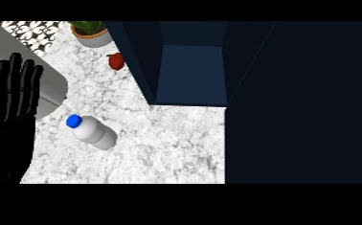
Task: Pick up the bottled water, place it into the cabinet and close the cabinet
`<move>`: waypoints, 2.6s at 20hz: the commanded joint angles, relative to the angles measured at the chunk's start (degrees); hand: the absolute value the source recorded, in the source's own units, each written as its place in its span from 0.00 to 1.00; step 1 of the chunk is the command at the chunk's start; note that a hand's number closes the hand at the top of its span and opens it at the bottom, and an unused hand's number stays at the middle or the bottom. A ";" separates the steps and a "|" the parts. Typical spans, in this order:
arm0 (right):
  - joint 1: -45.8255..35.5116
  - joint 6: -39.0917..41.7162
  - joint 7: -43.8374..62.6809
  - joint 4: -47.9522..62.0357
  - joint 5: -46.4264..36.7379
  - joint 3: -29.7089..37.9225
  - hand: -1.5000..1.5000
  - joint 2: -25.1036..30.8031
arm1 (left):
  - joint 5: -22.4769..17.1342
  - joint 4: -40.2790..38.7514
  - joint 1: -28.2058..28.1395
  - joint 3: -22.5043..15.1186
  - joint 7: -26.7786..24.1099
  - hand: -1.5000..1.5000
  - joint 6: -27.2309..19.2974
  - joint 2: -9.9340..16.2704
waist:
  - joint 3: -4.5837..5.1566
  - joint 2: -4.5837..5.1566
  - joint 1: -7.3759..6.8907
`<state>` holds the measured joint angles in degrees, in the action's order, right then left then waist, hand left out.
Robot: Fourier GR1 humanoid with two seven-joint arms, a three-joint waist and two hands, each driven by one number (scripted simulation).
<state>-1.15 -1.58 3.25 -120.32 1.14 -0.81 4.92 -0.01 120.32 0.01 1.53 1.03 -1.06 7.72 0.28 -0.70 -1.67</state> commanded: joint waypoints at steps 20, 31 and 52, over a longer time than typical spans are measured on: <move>10.97 4.86 10.08 -17.10 0.86 -14.06 0.00 0.44 | -80.26 -28.67 -4.71 13.44 10.51 0.00 55.17 38.48 | -0.24 0.64 1.92; 13.47 0.61 15.75 -24.97 -8.68 -25.23 0.00 -1.14 | -77.02 -40.99 2.99 12.65 16.38 0.00 61.26 38.30 | -0.26 0.65 2.32; 8.20 -4.24 18.73 -24.35 -10.11 -27.96 0.00 1.20 | -36.31 -57.01 14.81 17.60 9.11 0.00 67.61 18.13 | -0.17 0.84 2.73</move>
<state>7.62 -5.95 21.37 -142.06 -4.33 -28.19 5.34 -45.08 68.89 10.60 17.54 12.70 62.74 28.71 0.08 0.01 0.81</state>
